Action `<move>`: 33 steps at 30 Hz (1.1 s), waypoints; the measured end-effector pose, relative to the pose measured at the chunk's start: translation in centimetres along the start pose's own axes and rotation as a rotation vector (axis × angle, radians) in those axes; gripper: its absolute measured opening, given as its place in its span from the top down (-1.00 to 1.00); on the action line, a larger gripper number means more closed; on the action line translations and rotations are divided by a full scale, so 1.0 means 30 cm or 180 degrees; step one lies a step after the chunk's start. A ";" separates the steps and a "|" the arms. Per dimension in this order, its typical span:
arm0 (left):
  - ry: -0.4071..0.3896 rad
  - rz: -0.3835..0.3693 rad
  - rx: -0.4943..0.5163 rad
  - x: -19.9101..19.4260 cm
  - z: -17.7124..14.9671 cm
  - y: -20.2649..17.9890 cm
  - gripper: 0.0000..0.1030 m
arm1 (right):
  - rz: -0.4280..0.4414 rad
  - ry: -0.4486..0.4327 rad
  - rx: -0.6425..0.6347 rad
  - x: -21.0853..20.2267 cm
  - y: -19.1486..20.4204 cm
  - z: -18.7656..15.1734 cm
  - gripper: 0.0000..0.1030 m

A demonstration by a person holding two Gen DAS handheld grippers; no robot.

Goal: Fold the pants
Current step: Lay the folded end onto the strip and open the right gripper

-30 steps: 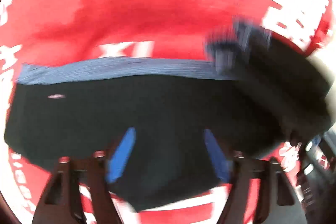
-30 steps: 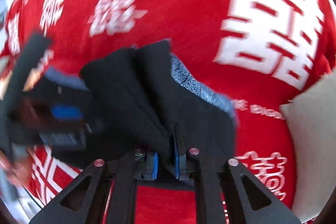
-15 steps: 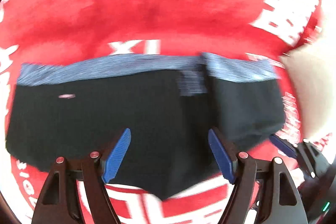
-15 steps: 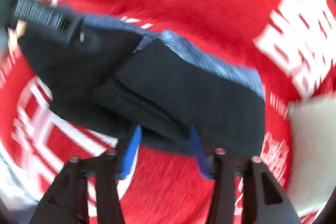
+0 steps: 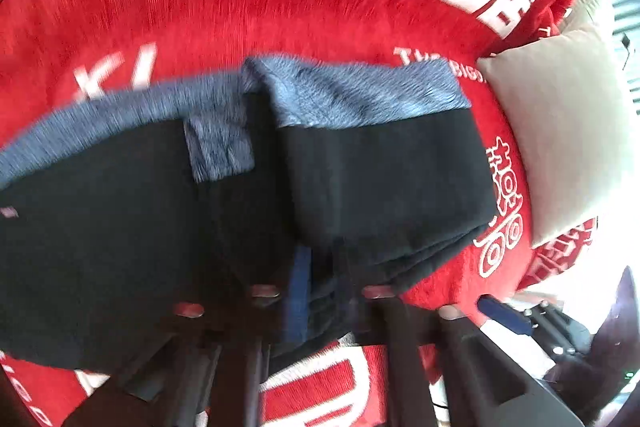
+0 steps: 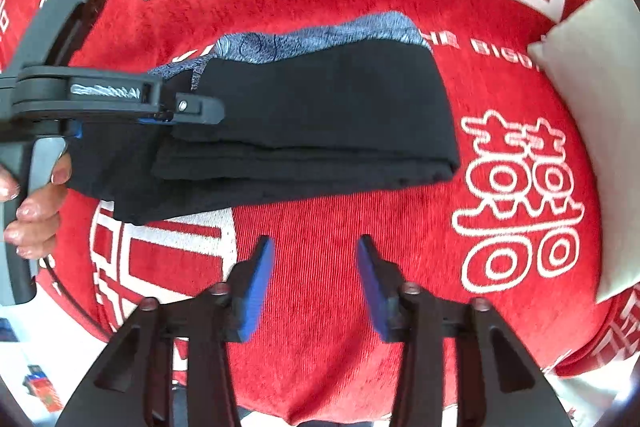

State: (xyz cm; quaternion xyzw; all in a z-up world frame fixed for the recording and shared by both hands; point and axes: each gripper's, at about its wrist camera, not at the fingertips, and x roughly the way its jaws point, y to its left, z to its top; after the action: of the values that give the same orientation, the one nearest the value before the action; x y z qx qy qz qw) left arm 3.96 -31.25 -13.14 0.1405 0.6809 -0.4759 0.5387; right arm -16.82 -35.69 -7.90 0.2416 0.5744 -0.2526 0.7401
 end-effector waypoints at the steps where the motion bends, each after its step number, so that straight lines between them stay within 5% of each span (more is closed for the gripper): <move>1: -0.0022 -0.0051 -0.0019 -0.012 -0.003 0.001 0.81 | 0.0030 0.0025 0.0035 -0.001 -0.008 -0.004 0.37; 6: -0.0105 0.0215 0.0252 -0.069 -0.067 -0.023 0.81 | 0.0051 0.0023 0.0095 -0.033 -0.034 -0.019 0.39; 9: -0.0004 0.0299 0.0164 -0.007 -0.115 0.013 0.81 | 0.0062 0.0061 0.0118 -0.031 -0.055 -0.027 0.39; 14: -0.0186 0.0353 0.0061 -0.010 -0.134 0.011 0.80 | 0.0239 0.0087 0.0265 -0.017 -0.113 0.023 0.38; 19: -0.0375 0.0608 0.0108 -0.087 -0.152 -0.014 0.16 | 0.0334 -0.0056 0.0500 -0.010 -0.229 0.171 0.37; 26: -0.0632 0.0658 0.0188 -0.140 -0.034 -0.094 0.08 | 0.0512 -0.0139 0.0901 0.080 -0.368 0.444 0.39; 31: -0.0482 0.0960 0.0213 0.006 0.068 -0.120 0.08 | 0.0629 0.0017 0.0690 0.166 -0.306 0.516 0.48; 33: -0.0320 0.1089 0.0135 0.076 0.063 -0.082 0.08 | 0.0421 0.0134 0.0465 0.217 -0.241 0.505 0.48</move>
State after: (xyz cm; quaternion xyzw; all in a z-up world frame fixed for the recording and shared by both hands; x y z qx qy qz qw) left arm 2.50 -34.74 -13.85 0.2417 0.6091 -0.3980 0.6420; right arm -9.11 -51.60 -11.33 0.3376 0.5527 -0.2393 0.7234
